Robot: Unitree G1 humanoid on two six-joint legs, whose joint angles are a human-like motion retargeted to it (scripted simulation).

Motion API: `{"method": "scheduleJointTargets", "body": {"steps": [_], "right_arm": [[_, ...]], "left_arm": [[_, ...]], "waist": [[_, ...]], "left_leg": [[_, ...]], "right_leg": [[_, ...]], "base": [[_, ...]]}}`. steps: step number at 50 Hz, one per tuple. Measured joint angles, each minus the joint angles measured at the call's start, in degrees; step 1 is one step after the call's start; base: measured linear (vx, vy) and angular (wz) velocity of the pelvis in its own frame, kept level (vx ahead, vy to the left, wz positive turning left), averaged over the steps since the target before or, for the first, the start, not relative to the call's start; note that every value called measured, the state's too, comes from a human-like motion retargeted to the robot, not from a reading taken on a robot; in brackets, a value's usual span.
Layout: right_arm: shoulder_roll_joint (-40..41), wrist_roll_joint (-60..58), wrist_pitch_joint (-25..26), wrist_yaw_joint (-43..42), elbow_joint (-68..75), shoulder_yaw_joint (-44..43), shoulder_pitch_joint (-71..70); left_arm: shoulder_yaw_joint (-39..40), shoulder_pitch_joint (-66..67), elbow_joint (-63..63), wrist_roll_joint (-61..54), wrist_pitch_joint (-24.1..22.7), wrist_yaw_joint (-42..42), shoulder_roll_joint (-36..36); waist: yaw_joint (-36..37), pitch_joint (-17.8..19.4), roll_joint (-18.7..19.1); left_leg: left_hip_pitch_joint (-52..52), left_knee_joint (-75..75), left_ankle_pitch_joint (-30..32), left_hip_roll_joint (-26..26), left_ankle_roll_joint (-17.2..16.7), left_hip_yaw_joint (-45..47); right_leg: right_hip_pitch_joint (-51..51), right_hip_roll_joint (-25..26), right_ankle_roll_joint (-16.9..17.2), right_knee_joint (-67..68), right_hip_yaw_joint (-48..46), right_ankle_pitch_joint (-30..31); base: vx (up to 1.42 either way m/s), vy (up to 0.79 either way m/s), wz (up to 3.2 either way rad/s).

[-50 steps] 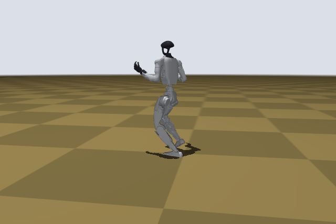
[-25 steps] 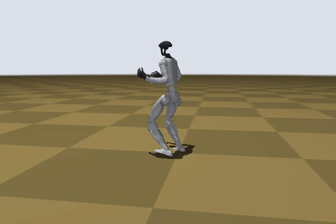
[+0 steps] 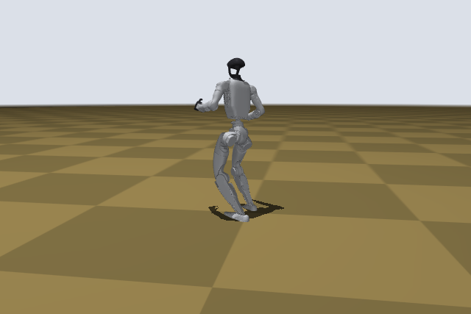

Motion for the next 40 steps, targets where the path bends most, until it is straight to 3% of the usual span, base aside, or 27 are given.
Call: {"method": "scheduleJointTargets", "body": {"steps": [20, 40], "right_arm": [[-0.66, -12.08, 2.36, -1.37, -3.56, -5.45, -3.00], [0.52, -16.85, -0.44, -8.03, -11.18, -9.75, -1.65]], "left_arm": [[1.80, 1.48, -2.64, 9.97, 0.23, -3.71, 2.20], [4.16, -4.65, -7.07, 11.94, -2.33, 0.91, 1.14]], "waist": [[0.06, 0.71, -2.32], [0.24, -1.07, -2.41]], "left_leg": [[4.85, -6.16, 1.78, -3.75, 1.88, 2.53], [6.07, -6.21, 1.59, -3.80, 2.59, 2.08]], "right_leg": [[-0.37, -3.32, 0.00, 0.89, -0.55, 6.13], [2.21, -4.81, -0.27, -0.91, -3.15, 4.56]], "base": [[-0.03, 0.04, -0.11], [0.00, 0.00, 0.00]]}}
